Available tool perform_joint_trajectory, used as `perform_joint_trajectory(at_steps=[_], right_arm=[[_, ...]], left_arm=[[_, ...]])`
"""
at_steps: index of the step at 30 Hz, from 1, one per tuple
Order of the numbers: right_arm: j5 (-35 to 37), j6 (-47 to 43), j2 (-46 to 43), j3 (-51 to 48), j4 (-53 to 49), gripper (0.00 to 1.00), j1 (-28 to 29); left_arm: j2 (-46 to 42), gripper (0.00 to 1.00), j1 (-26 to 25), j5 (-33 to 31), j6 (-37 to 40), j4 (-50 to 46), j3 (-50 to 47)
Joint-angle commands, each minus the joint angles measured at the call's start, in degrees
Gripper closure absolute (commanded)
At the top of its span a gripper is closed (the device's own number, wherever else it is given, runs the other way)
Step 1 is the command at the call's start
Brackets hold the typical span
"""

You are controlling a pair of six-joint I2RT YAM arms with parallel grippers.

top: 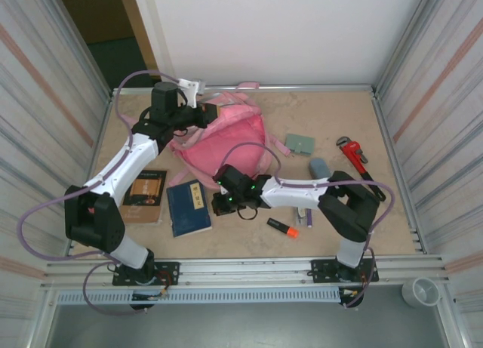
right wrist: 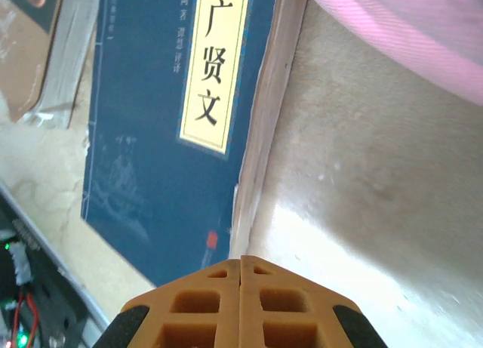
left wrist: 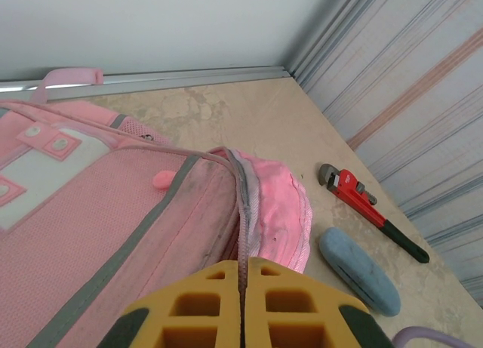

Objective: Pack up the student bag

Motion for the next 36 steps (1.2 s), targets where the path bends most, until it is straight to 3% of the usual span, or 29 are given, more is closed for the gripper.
perform_joint_trajectory(at_steps=[1, 7, 10, 15, 18, 21, 24, 29, 36], right_arm=[[-3.9, -4.28, -2.81, 0.43, -4.64, 1.0, -0.59], [-1.51, -4.33, -4.11, -3.58, 0.6, 0.74, 0.37], [2.22, -6.1, -7.65, -7.27, 1.81, 0.7, 0.08], [3.28, -5.97, -8.4, -8.45, 2.69, 0.65, 1.14], [2.66, -3.82, -6.97, -7.31, 4.47, 0.61, 2.83], [2.65, 0.4, -3.69, -4.44, 5.08, 0.56, 2.9], [0.26, 5.11, 0.27, -2.89, 7.94, 0.53, 1.31], [-0.66, 9.01, 2.53, -1.62, 8.89, 0.49, -0.45], [-3.23, 11.96, 6.87, 2.71, 6.72, 0.49, -1.39]], left_arm=[[-2.69, 1.0, 0.51, 0.01, 1.41, 2.07, -0.18], [-1.29, 1.0, -1.54, -2.24, 4.95, -0.81, -1.44], [-0.01, 0.87, -2.13, -1.39, 2.37, -1.25, -3.37], [-2.14, 0.55, -2.3, -2.03, -2.17, -1.83, -8.4], [-9.48, 0.42, -2.22, -9.5, -2.67, -10.53, -10.8], [-20.13, 0.27, -1.81, -21.52, -5.98, -22.1, -16.71], [-28.93, 0.2, -1.34, -24.98, -10.88, -29.71, -24.46], [-32.04, 0.17, -0.55, -23.8, -20.22, -39.49, -30.28], [-35.37, 0.18, 1.08, -26.23, -26.69, -40.47, -36.93]])
